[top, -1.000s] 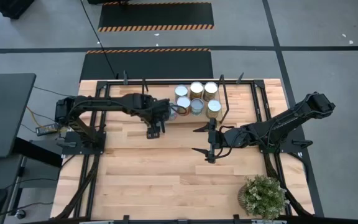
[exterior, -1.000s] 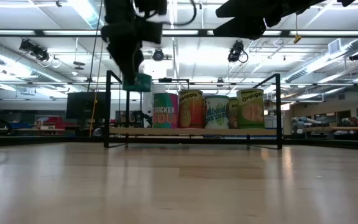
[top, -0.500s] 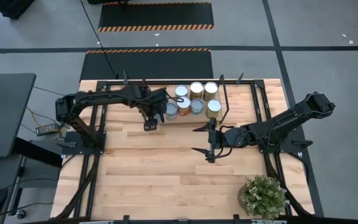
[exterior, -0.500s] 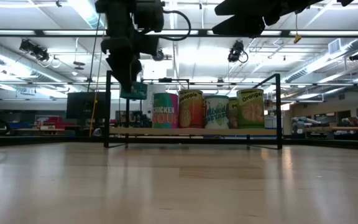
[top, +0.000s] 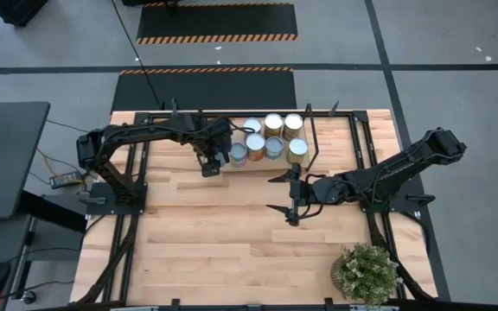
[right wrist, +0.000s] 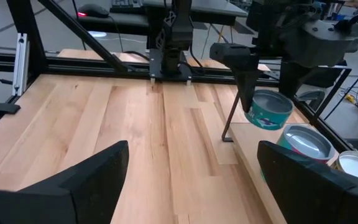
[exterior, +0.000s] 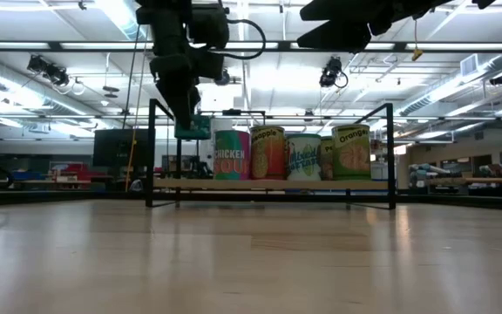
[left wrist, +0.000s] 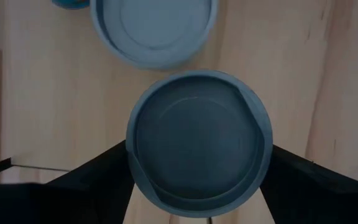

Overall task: Pick and place cans onto a shelf
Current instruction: Put the canned tuna on the shelf

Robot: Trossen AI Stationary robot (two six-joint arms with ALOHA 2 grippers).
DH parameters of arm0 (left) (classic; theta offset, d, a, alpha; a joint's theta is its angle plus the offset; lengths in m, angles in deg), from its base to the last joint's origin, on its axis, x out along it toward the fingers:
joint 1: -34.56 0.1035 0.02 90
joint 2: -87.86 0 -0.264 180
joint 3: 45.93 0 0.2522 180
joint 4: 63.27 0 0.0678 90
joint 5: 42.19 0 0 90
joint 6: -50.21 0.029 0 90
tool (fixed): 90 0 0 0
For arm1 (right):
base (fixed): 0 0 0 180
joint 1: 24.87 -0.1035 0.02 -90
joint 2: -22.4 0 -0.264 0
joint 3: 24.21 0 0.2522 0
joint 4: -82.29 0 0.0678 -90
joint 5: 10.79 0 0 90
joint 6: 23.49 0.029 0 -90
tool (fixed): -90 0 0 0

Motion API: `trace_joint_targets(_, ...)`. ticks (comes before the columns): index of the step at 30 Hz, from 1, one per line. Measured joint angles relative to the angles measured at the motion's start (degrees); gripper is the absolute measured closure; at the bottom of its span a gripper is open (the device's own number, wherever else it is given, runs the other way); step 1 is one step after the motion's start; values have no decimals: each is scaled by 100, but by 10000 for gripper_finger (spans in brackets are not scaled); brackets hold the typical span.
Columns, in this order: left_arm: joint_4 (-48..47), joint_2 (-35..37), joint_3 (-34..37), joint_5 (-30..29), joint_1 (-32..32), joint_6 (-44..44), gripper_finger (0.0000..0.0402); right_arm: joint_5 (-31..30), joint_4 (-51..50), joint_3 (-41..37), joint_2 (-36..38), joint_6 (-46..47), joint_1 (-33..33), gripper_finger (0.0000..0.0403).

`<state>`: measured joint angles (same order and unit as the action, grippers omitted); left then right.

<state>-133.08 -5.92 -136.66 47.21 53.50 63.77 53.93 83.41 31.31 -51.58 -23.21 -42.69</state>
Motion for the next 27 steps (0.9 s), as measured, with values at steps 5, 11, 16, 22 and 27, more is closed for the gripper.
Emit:
trace_joint_targets(5,75,0,0,22,-26,-83,104,0,12,0,0,12,0,39)
trace_joint_targets(11,89,-223,0,15,28,27,104,0,8,0,0,-1,7,39)
trace_joint_targets(16,95,-485,1,-54,23,199,104,0,6,0,0,21,7,39)
trace_joint_targets(22,177,-535,2,-247,30,365,104,0,8,0,0,-20,2,39)
trace_joint_targets(27,256,-533,2,-280,85,403,104,-4,6,0,0,-31,2,39)
